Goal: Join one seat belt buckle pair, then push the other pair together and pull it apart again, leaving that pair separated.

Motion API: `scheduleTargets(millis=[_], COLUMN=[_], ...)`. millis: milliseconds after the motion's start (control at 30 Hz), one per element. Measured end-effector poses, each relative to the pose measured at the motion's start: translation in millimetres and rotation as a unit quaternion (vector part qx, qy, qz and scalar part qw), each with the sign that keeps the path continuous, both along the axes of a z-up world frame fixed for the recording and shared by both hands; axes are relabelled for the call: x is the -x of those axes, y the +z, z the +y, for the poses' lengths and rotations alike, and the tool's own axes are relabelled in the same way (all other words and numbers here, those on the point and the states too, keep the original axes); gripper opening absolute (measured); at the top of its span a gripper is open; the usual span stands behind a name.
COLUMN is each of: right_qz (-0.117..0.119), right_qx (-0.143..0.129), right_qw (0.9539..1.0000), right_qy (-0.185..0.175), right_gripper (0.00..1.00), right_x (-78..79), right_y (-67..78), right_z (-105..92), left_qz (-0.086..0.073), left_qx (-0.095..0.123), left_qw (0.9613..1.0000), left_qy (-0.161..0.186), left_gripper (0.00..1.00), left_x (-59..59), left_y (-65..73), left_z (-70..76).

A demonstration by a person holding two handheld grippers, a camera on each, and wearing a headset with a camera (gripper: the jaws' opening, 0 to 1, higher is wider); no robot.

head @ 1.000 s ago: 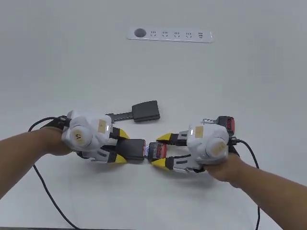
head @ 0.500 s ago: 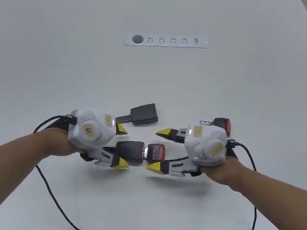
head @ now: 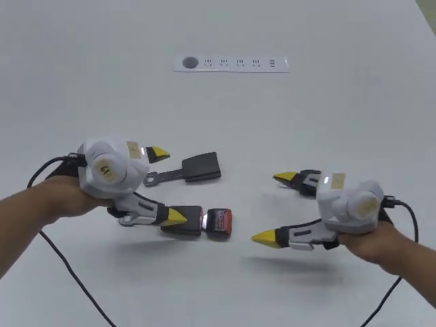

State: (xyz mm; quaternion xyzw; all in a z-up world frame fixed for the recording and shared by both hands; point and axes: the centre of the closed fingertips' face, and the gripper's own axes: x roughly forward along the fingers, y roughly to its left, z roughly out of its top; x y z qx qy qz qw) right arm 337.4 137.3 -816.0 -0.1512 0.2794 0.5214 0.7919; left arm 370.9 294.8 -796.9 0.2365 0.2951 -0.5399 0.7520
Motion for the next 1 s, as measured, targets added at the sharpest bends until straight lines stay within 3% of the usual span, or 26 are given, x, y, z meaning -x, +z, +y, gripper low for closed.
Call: scheduleTargets(millis=[133,200,300,400,433,467,500,667,733,767,900,1000], right_qz=[0.004,0.020,0.023,0.030,0.032,0.038,0.041,0.052,0.058,0.063,0.060,0.062], right_qx=[0.012,0.008,0.012,0.025,0.043,0.050,0.052,0.066,0.065,0.066,0.084,0.088], right_qw=[0.9997,0.9991,0.9988,0.9986,0.9981,0.9977,0.9975,0.9965,0.9962,0.9958,0.9941,0.9933], right_qy=[-0.021,-0.035,-0.041,-0.037,-0.031,-0.026,-0.023,-0.007,0.001,0.009,0.033,0.043], right_gripper=[0.78,0.78,0.78,0.76,0.75,0.75,0.74,0.72,0.71,0.71,0.68,0.64], right_x=[-19.1,-28.6,-41.0,-48.5,-49.7,-50.0,-49.9,-47.3,-44.3,-41.7,-39.5,-39.6], right_y=[1.4,1.4,-0.2,-8.0,-14.6,-19.7,-21.9,-28.1,-28.7,-30.3,-34.3,-36.2], right_z=[-33.2,-47.5,-61.9,-71.8,-77.0,-79.5,-79.8,-78.3,-77.0,-75.9,-77.4,-75.9], left_qz=[-0.007,-0.010,-0.003,-0.006,-0.004,0.000,0.003,0.014,0.023,0.035,0.028,0.033], left_qx=[0.006,0.002,0.000,-0.009,-0.010,-0.018,-0.040,-0.035,-0.031,-0.038,-0.050,-0.048], left_qw=[0.9999,0.9999,1.0000,0.9999,0.9999,0.9998,0.9991,0.9992,0.9991,0.9983,0.9979,0.9976], left_qy=[0.008,0.006,-0.001,-0.003,-0.004,-0.008,-0.013,-0.013,-0.017,-0.027,-0.029,-0.039], left_gripper=[0.80,0.78,0.79,0.76,0.75,0.74,0.74,0.69,0.68,0.67,0.61,0.54], left_x=[-20.2,-25.6,-33.5,-39.1,-40.2,-40.0,-40.4,-44.7,-42.5,-38.3,-40.9,-38.6], left_y=[3.8,2.0,-5.7,-14.5,-19.7,-25.0,-33.4,-42.7,-45.9,-51.8,-57.9,-59.2], left_z=[-8.0,-11.3,-19.8,-23.8,-25.9,-25.7,-23.4,-32.3,-35.1,-35.1,-32.9,-33.4])
